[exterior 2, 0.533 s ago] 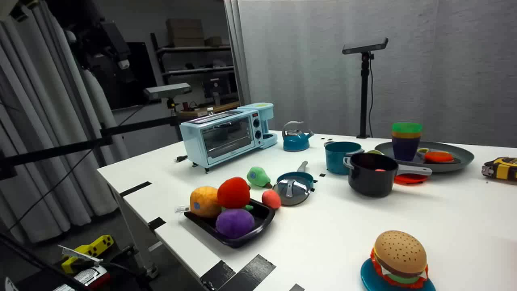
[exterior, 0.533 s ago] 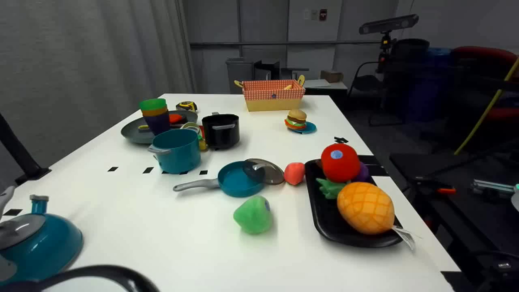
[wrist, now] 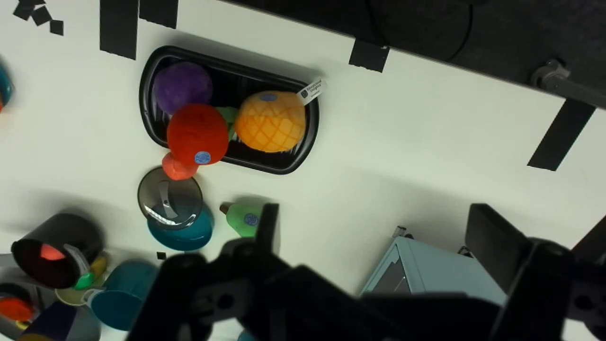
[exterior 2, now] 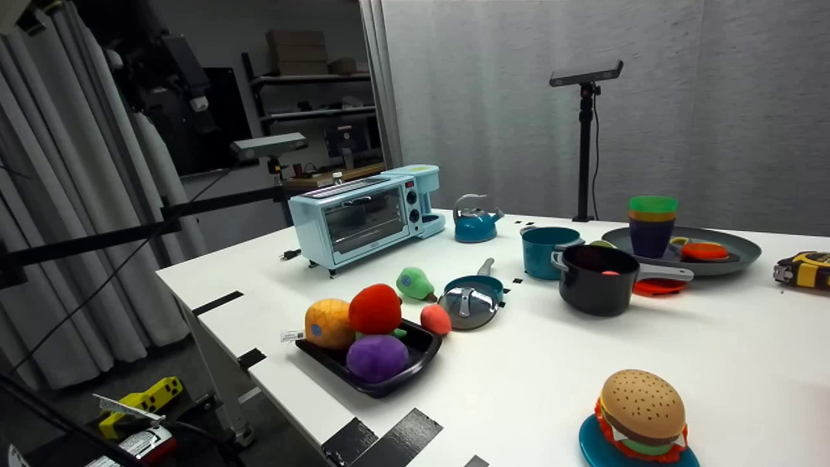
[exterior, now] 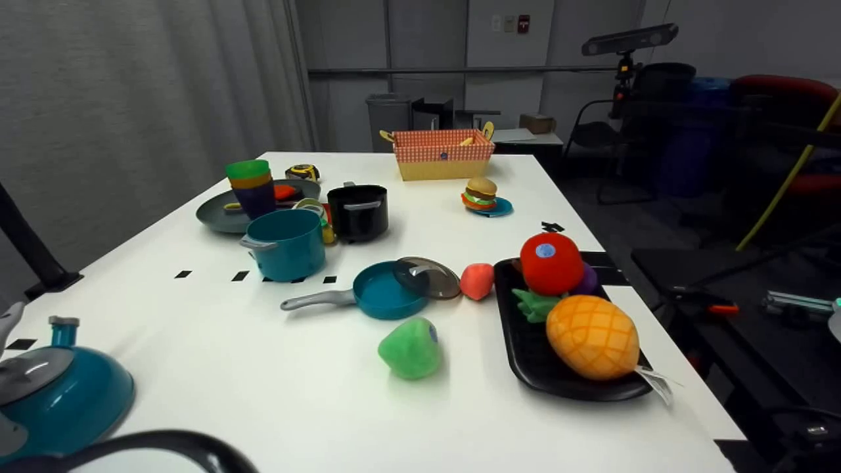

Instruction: Put the lid on the pan

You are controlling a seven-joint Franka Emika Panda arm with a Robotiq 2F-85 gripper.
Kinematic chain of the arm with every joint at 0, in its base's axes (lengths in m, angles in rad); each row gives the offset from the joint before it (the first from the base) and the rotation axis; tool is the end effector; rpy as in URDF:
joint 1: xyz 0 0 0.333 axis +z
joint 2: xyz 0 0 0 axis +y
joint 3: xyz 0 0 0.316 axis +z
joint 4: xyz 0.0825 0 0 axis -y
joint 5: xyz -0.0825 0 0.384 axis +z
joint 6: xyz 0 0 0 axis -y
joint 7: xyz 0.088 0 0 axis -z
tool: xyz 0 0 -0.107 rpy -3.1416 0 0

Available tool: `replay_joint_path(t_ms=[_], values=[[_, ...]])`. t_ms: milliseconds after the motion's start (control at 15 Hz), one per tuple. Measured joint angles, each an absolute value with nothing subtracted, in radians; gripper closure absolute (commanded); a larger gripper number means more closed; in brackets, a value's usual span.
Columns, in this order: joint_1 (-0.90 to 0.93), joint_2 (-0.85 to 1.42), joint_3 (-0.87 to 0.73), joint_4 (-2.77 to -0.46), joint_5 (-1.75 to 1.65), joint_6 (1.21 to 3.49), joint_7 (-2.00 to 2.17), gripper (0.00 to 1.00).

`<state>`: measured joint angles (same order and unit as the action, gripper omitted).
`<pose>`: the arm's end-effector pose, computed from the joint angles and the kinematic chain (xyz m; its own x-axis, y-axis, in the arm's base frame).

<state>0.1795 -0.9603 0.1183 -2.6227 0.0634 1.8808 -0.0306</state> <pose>0.2732 0.0948 0.5411 0.9390 0.2702 0.2126 0.2679 -0.9626 0.0403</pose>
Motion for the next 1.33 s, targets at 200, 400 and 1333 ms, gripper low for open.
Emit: replay_joint_path(t_ms=[200, 400, 1333], values=[[0.180, -0.960, 0.118, -2.623, 0.063, 1.881, -0.031, 0.00], [0.180, -0.960, 0.118, -2.623, 0.063, 1.881, -0.031, 0.00], [0.175, -0.938, 0.118, -2.636, 0.059, 1.889, -0.030, 0.00]])
